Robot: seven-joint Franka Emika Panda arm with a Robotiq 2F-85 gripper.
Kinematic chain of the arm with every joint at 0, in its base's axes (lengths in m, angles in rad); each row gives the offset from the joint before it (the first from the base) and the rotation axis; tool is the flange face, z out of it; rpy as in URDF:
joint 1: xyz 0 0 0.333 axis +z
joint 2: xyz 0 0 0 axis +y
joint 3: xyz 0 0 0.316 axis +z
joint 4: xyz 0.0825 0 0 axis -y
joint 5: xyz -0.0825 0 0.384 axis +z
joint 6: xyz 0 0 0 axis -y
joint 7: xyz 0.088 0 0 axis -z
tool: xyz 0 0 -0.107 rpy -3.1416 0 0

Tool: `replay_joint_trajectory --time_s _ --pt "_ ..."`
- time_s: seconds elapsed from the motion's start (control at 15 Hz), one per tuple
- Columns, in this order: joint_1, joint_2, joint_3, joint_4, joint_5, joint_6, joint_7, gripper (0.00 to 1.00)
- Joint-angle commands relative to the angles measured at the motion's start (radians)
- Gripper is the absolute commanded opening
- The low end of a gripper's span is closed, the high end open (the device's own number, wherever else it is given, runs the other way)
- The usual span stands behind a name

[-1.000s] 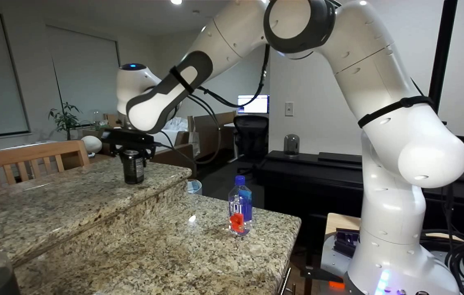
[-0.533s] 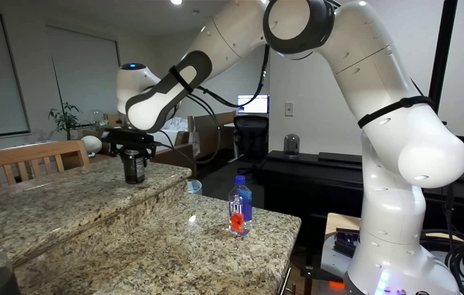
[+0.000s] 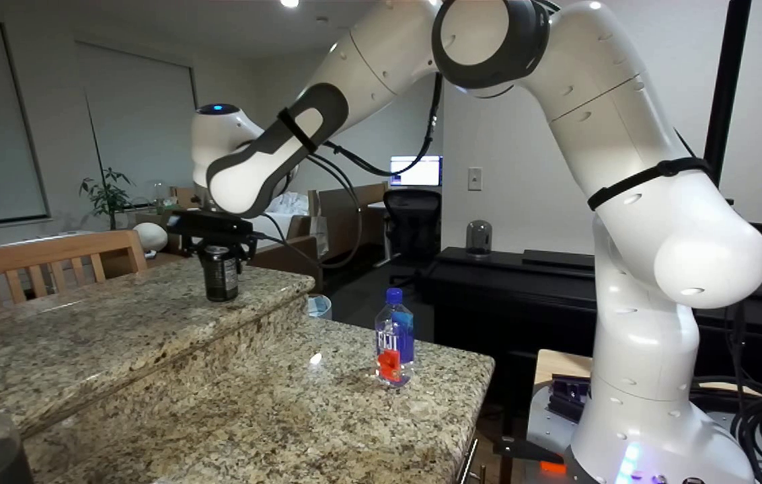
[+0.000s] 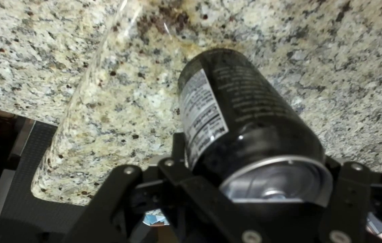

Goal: Put the black can on the upper counter.

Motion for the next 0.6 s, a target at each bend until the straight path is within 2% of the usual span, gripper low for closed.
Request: replay_joint_trajectory --time_s 0.0,0.07,0.13,0.53 --pt "0.006 0.000 -0.011 0.004 0.015 -0.012 -0.003 0.83" --pt "0.006 -0.001 -0.010 0.004 0.016 -0.013 -0.003 0.94" --pt "0.005 -0.002 -0.011 0.004 0.016 -0.013 -0.003 1.00" --pt "0.004 -0.007 -0.020 -0.001 0.013 -0.010 -0.002 1.00"
